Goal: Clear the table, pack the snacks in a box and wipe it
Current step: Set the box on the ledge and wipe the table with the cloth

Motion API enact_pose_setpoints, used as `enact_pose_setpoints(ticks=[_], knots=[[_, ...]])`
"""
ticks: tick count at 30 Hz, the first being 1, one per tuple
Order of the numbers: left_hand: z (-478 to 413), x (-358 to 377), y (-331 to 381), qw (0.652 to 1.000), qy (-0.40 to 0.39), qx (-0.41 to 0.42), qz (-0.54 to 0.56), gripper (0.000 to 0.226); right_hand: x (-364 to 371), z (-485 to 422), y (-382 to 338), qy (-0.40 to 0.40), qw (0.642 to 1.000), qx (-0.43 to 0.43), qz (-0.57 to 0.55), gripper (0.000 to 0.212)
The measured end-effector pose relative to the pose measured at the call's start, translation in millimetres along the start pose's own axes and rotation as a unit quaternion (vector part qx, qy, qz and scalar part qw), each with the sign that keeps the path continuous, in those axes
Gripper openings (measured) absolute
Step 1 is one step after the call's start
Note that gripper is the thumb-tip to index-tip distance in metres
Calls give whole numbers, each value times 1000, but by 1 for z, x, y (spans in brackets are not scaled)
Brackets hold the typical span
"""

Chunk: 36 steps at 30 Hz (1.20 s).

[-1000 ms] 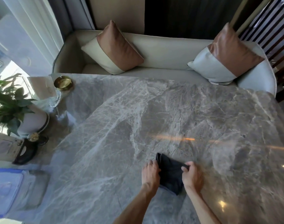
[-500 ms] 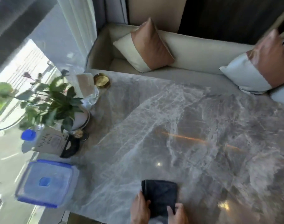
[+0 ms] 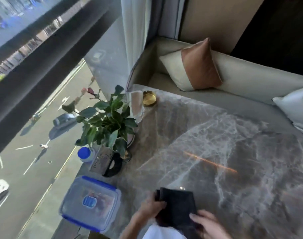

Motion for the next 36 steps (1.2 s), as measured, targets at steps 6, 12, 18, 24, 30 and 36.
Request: enact_pose_setpoints(ticks=[6, 12, 18, 24, 30, 36], knots=[[-34, -93, 97, 980, 168, 83, -59, 37, 90, -19, -116, 16, 986, -117, 117, 9], [-59, -139, 164, 927, 284, 154, -189, 40, 159, -70, -158, 58, 975, -192, 91, 14], [-82, -143, 139, 880, 300, 25, -366, 50, 169, -114, -113, 80, 981, -101, 145, 23], [-99, -119, 136, 851, 273, 124, -431, 54, 159, -94, -136, 179, 860, -302, 371, 51], [-124, -120, 129, 856, 176, 109, -474, 84, 196, -111, -141, 85, 701, -352, 614, 87], [-126, -120, 129, 859, 194, 86, -466, 87, 200, -130, -153, 47, 662, -358, 657, 94]])
Point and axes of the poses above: each hand's wrist, its own z-axis away from the middle knuckle, its own x-axis out of the palm, y = z × x, the point moved 6 cm from there along -z, towards the middle knuckle, and after that the axes turned 2 degrees about y, right-handed, at the moved point
